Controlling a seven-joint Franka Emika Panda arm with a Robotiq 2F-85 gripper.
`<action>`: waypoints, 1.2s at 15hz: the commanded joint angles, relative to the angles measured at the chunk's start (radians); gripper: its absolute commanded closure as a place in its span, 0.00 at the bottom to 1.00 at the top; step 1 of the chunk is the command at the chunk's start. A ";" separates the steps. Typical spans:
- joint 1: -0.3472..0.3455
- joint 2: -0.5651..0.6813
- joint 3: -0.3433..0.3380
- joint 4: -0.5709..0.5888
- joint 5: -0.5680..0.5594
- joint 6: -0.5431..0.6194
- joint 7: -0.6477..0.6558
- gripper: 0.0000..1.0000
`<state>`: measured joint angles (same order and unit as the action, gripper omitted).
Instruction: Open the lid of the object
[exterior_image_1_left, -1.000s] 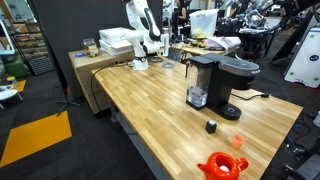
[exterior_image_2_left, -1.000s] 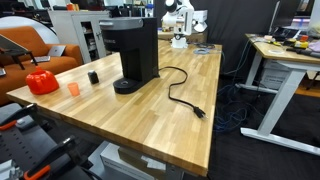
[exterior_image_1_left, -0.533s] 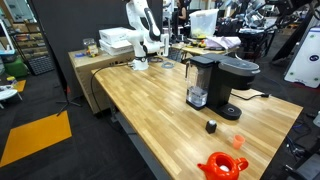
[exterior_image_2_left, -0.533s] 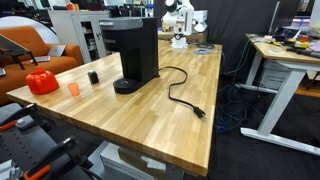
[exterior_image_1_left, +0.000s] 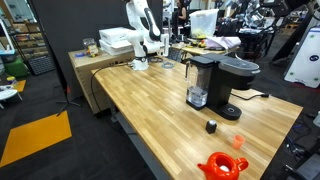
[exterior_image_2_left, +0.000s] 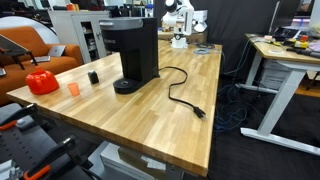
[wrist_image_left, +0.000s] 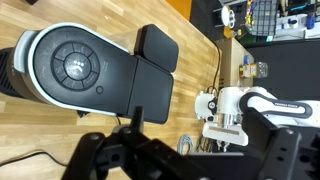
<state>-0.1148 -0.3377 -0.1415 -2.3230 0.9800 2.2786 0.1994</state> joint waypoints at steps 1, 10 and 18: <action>-0.011 0.000 0.008 0.002 0.001 -0.004 0.001 0.00; -0.017 -0.007 0.038 0.005 -0.055 0.027 0.054 0.00; -0.006 0.001 0.031 0.007 -0.059 0.046 0.088 0.00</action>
<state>-0.1147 -0.3368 -0.1157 -2.3182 0.9212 2.3286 0.2866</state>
